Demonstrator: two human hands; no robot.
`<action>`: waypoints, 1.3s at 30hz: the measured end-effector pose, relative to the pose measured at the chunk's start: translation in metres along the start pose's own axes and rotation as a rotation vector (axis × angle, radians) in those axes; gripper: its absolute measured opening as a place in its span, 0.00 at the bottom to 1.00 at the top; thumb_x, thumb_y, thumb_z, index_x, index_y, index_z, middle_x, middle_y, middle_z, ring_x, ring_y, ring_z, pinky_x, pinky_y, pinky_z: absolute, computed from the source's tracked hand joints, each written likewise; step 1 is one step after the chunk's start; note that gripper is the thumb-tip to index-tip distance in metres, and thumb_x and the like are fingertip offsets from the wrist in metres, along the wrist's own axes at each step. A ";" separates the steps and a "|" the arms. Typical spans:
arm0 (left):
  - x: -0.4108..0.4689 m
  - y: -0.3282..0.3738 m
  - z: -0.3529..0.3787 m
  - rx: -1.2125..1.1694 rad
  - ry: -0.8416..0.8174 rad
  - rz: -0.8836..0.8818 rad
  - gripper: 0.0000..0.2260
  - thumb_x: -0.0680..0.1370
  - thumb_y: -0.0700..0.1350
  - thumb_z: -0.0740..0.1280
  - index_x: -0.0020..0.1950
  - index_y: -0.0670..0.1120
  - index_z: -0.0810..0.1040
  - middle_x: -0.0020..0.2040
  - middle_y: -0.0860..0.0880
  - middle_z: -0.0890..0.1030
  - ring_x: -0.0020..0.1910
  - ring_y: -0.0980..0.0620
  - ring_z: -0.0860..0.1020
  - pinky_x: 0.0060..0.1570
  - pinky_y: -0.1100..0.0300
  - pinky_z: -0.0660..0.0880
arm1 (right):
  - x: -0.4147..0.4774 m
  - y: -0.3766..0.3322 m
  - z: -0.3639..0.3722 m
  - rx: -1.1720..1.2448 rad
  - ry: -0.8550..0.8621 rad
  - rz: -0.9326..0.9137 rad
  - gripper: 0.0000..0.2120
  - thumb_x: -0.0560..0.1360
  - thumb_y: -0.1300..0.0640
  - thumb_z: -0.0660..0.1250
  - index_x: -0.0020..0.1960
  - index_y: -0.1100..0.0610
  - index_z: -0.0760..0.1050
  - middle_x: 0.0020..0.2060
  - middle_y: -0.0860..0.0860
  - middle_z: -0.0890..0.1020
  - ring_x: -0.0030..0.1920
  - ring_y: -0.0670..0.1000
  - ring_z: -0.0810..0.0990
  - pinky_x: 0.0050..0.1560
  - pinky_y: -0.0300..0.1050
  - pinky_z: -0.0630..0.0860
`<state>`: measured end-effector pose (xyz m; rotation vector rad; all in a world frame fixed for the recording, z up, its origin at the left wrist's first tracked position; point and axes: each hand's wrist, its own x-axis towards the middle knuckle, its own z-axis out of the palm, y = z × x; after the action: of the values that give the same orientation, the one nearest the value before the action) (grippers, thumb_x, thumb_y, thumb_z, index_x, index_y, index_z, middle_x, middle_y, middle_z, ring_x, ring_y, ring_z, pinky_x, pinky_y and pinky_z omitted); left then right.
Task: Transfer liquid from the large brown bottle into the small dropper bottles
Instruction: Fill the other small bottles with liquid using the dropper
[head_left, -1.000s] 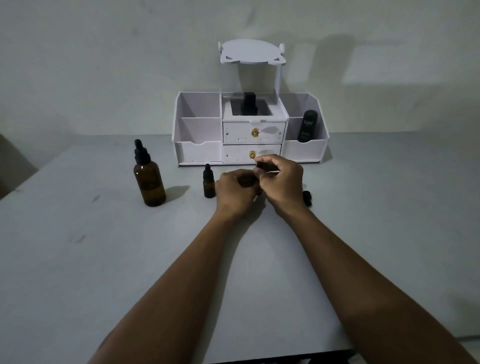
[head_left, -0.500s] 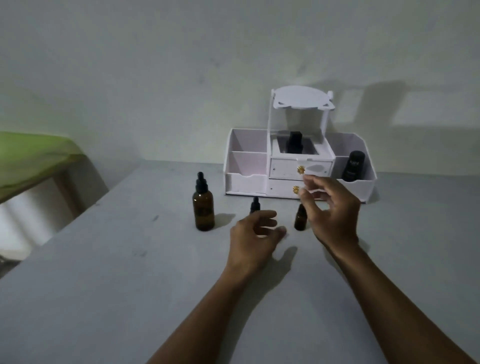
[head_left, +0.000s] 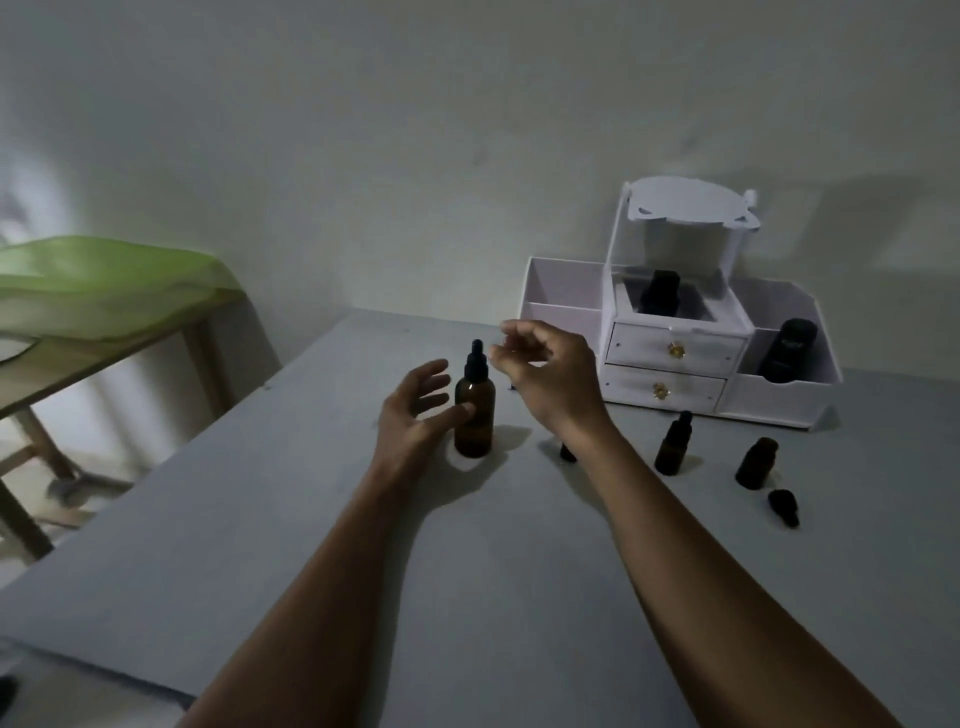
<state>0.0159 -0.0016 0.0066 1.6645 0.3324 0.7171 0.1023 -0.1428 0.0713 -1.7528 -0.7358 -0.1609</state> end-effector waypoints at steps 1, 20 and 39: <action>0.001 -0.001 0.000 -0.003 -0.032 -0.005 0.34 0.62 0.52 0.77 0.68 0.52 0.77 0.62 0.47 0.81 0.60 0.51 0.81 0.58 0.53 0.79 | 0.003 0.000 0.008 -0.014 -0.011 0.016 0.16 0.73 0.52 0.74 0.59 0.55 0.81 0.49 0.49 0.84 0.48 0.44 0.82 0.49 0.34 0.78; 0.000 -0.004 0.011 0.020 -0.154 0.009 0.13 0.72 0.44 0.76 0.56 0.46 0.83 0.46 0.47 0.86 0.44 0.48 0.85 0.43 0.58 0.81 | 0.005 0.003 0.038 -0.108 0.076 -0.095 0.09 0.75 0.55 0.72 0.46 0.60 0.86 0.39 0.52 0.87 0.36 0.42 0.82 0.45 0.34 0.78; -0.003 -0.003 0.014 0.023 -0.130 -0.077 0.15 0.69 0.49 0.76 0.56 0.50 0.84 0.49 0.49 0.86 0.49 0.47 0.84 0.52 0.45 0.83 | 0.010 -0.009 0.029 -0.046 0.102 -0.175 0.09 0.75 0.53 0.73 0.48 0.58 0.86 0.40 0.51 0.87 0.39 0.44 0.84 0.46 0.33 0.79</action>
<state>0.0227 -0.0135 0.0016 1.7013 0.3116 0.5464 0.0978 -0.1109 0.0745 -1.7090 -0.8158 -0.3866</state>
